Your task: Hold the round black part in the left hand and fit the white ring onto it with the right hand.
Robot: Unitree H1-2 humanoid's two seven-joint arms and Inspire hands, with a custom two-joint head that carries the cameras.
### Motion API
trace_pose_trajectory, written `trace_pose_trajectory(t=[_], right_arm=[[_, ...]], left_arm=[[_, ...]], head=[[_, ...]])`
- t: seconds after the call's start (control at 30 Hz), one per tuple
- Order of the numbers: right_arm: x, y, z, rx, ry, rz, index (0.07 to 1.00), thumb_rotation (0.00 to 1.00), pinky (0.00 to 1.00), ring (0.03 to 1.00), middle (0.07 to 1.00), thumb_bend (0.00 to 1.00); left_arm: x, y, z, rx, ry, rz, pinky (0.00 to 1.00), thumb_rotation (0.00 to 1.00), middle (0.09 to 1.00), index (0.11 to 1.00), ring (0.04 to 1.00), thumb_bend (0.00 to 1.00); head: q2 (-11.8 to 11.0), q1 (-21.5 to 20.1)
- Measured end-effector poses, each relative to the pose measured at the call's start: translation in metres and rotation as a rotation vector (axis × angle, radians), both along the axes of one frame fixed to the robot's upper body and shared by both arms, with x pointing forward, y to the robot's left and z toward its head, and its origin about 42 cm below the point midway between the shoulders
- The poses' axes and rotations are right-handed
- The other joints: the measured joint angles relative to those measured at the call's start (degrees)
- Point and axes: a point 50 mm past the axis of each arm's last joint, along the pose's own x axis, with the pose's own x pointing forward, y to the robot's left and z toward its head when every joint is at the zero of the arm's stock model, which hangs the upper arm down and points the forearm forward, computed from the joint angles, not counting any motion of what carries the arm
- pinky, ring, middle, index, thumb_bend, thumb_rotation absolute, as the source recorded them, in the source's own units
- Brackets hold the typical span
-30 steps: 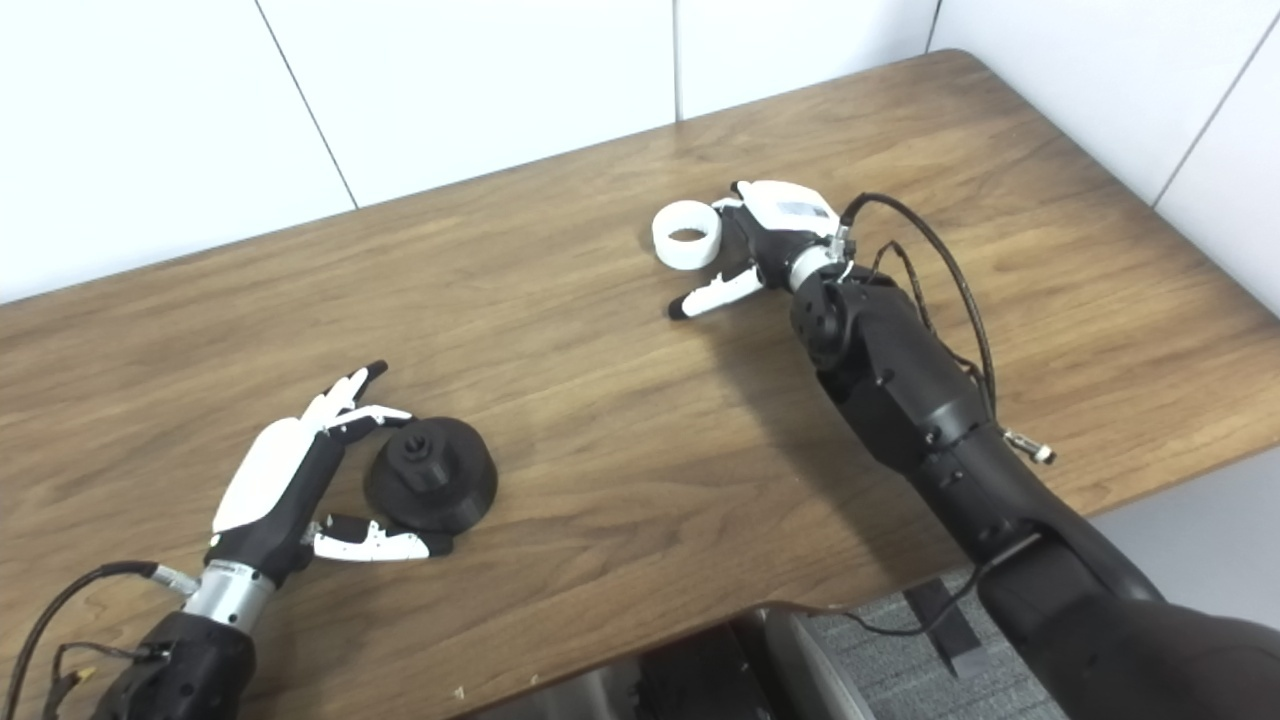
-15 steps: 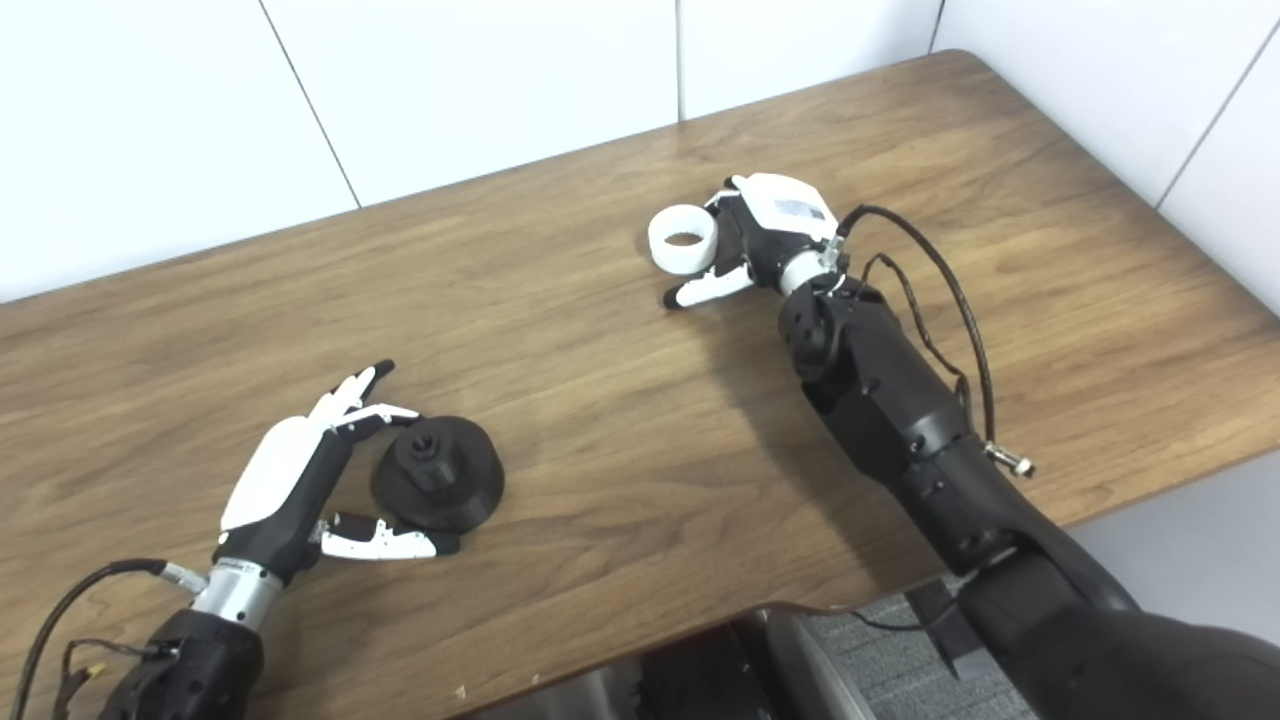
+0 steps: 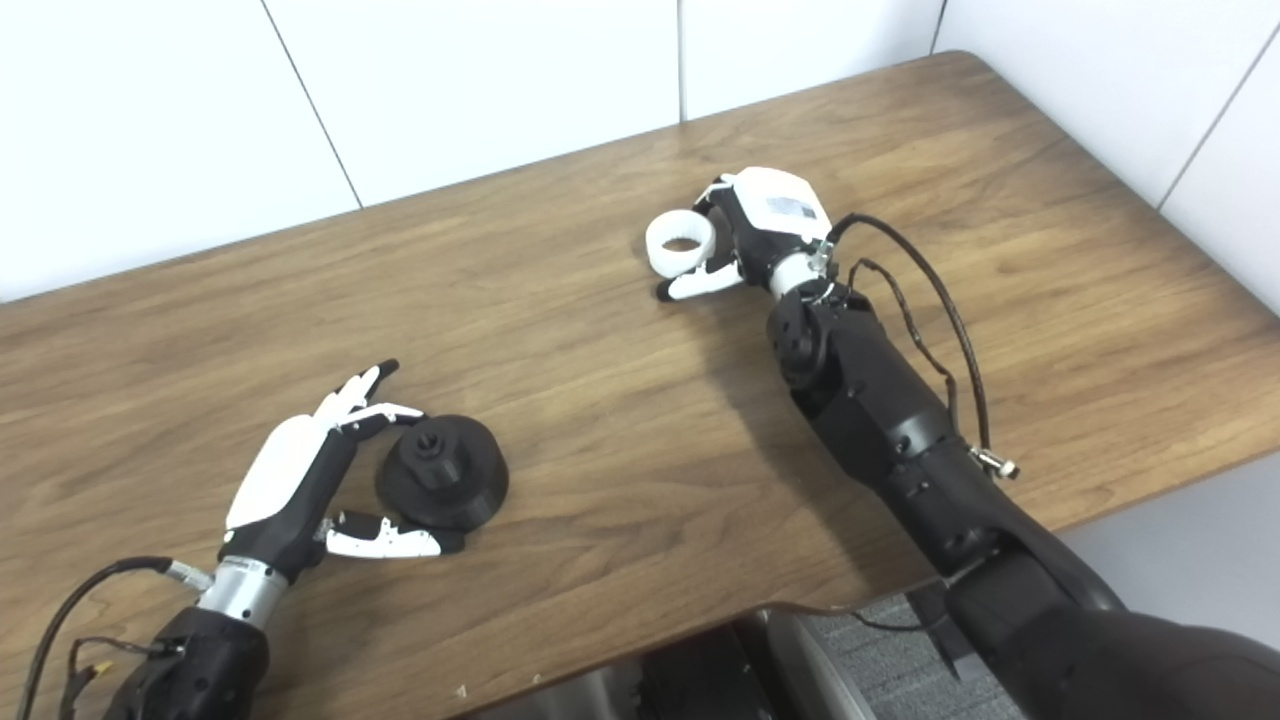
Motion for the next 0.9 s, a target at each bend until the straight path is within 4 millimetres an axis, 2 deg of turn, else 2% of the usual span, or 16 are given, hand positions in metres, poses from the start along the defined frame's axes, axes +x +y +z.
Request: trace_pose_trajectory(t=[0.13, 0.2, 0.3, 0.9], right_arm=[[0.0002, 0.0048, -0.0005, 0.017, -0.038, 0.003, 0.595, 0.3, 0.91, 0.879, 0.849, 0.68], [0.0005, 0.0034, -0.0007, 0.024, -0.048, 0.0, 0.522, 0.2, 0.93, 0.877, 0.845, 0.57], [0.0007, 0.0026, 0.0007, 0.038, -0.065, 0.005, 0.494, 0.16, 0.93, 0.869, 0.838, 0.52], [-0.0048, 0.0012, 0.0016, 0.064, -0.111, 0.029, 0.487, 0.15, 0.9, 0.862, 0.825, 0.51]], left_arm=[[-0.0002, -0.0003, -0.0002, -0.001, 0.001, 0.0, 1.0, 0.35, 1.0, 0.611, 1.0, 0.95], [-0.0003, -0.0008, -0.0003, -0.002, 0.001, 0.001, 1.0, 0.36, 1.0, 0.61, 1.0, 0.95], [-0.0004, -0.0015, -0.0003, -0.003, 0.001, 0.0, 1.0, 0.35, 1.0, 0.609, 1.0, 0.94], [-0.0036, -0.0024, -0.0001, -0.007, 0.003, 0.005, 1.0, 0.35, 1.0, 0.61, 1.0, 0.94]], head=[[0.2, 0.0], [0.3, 0.1], [0.4, 0.2], [0.7, 0.5]])
